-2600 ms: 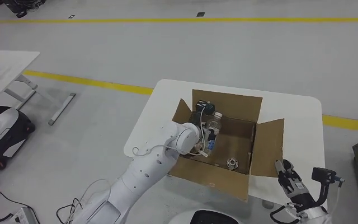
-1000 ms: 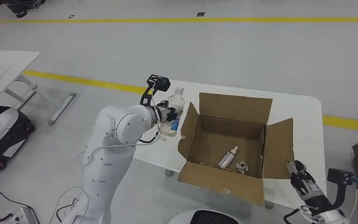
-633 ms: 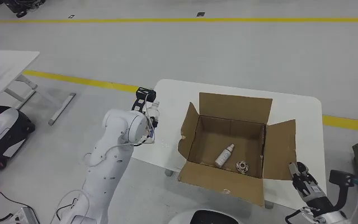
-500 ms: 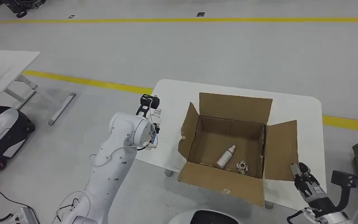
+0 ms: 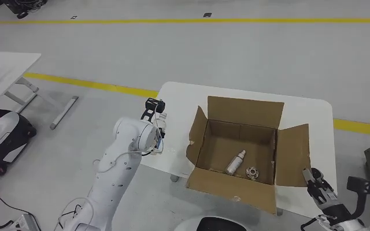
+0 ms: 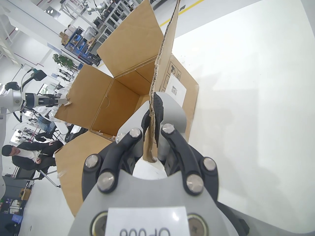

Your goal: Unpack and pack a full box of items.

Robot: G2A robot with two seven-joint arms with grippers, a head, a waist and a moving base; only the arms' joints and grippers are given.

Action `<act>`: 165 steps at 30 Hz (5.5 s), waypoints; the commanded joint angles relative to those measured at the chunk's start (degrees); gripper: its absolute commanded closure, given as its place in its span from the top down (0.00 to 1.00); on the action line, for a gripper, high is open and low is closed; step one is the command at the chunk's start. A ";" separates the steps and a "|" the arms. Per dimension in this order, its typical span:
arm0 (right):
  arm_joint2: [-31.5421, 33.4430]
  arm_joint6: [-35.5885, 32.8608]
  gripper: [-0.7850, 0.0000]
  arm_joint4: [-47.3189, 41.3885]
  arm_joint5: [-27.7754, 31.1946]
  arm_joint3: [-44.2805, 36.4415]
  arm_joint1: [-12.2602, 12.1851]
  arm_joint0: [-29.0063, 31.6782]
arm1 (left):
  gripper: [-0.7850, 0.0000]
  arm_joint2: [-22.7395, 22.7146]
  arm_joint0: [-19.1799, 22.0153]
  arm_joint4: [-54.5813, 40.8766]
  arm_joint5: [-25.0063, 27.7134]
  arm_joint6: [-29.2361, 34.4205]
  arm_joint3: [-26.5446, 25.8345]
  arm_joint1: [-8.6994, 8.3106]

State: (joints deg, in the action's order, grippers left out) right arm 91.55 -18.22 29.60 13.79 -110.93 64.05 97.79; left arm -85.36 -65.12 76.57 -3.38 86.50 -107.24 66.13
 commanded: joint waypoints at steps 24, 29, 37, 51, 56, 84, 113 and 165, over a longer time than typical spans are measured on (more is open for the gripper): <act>1.83 0.26 0.00 -2.20 0.95 -0.15 0.05 0.27 | 0.00 10.51 6.82 2.91 0.61 -16.13 32.38 2.08; 2.26 0.19 0.00 -1.66 1.01 -0.28 0.02 0.51 | 0.00 11.95 10.41 0.59 1.61 -20.20 40.75 2.78; 2.57 0.27 0.00 -1.65 0.71 -0.40 0.06 0.96 | 0.00 12.85 14.04 -1.21 2.69 -25.17 50.55 3.45; 1.74 -0.04 0.00 -0.84 0.10 -0.71 0.17 0.44 | 0.71 13.39 15.76 -2.45 6.84 -26.37 54.75 3.58; 1.70 -0.25 0.00 -0.63 -0.08 -0.70 0.19 0.26 | 1.00 14.50 17.01 -2.57 8.07 -24.88 56.53 3.86; 0.78 0.18 0.35 1.13 -0.89 -0.79 0.40 -0.01 | 1.00 -6.50 0.19 -14.99 4.41 -9.89 -6.16 -0.17; 7.72 7.15 0.00 13.81 -5.89 -20.87 0.78 12.18 | 1.00 -3.28 1.45 -20.91 2.46 -8.48 -11.10 -0.65; -40.48 -22.72 0.00 22.07 -52.01 13.79 12.32 -40.28 | 1.00 -3.28 1.45 -20.91 2.46 -8.48 -11.10 -0.65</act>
State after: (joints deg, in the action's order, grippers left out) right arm 51.08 -40.80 51.19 -38.26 -97.05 76.41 57.47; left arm -88.64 -63.67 55.66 -0.92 78.02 -118.34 65.48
